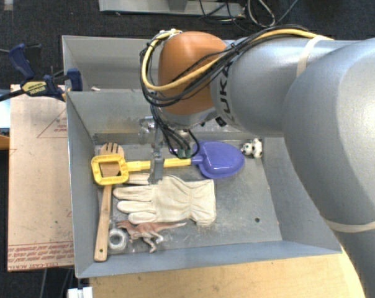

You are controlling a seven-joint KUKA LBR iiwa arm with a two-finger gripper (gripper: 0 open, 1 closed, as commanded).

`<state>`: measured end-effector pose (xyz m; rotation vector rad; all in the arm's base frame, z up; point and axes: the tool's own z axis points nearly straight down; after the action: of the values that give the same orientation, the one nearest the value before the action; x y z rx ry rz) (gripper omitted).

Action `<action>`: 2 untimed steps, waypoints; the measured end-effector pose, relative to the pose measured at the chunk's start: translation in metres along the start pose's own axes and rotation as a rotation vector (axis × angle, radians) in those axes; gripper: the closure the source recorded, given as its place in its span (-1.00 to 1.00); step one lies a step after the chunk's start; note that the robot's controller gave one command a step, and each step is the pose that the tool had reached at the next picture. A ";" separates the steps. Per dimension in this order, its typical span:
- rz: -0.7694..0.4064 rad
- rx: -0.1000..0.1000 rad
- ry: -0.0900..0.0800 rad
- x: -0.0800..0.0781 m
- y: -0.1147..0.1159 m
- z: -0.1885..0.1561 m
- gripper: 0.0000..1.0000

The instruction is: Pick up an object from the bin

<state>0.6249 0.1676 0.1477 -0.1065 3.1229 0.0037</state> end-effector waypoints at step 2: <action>-0.047 -0.007 -0.006 0.006 -0.030 0.077 -1.00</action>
Offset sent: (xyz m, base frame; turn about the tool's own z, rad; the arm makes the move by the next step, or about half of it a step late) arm -0.0031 -0.0325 -0.0777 -0.0331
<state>0.6224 0.1380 0.0709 -0.1800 3.1139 0.0141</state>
